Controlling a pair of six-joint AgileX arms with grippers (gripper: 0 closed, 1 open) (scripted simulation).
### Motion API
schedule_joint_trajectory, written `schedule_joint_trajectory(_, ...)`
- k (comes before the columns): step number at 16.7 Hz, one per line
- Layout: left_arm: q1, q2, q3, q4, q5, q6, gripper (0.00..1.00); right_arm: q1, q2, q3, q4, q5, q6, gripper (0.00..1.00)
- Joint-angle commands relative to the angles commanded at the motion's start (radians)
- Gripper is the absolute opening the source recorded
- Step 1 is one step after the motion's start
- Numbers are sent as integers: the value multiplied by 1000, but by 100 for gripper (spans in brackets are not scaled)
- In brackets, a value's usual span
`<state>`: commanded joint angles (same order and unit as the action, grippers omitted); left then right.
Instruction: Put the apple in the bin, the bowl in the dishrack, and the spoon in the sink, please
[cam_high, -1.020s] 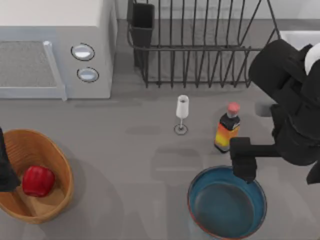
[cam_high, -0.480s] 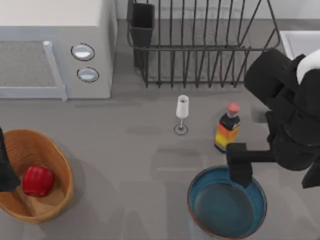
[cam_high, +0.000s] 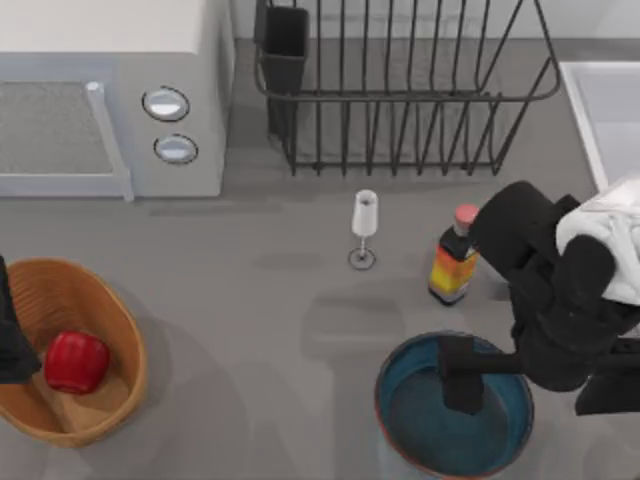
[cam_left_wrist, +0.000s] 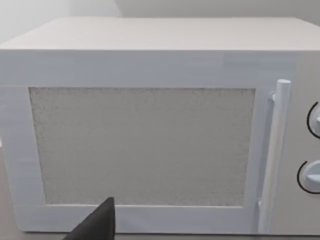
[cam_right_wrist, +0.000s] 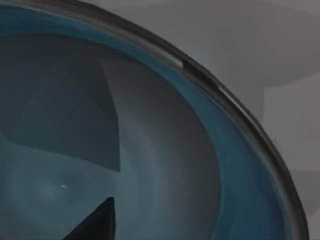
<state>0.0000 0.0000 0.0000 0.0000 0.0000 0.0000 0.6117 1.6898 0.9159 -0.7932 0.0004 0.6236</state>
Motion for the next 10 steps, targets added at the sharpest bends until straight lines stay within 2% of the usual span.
schedule_joint_trajectory(5, 0, 0, 0, 0, 0, 0, 100, 1, 9, -15, 20, 0, 1, 100)
schedule_joint_trajectory(10, 0, 0, 0, 0, 0, 0, 100, 1, 9, -15, 20, 0, 1, 62)
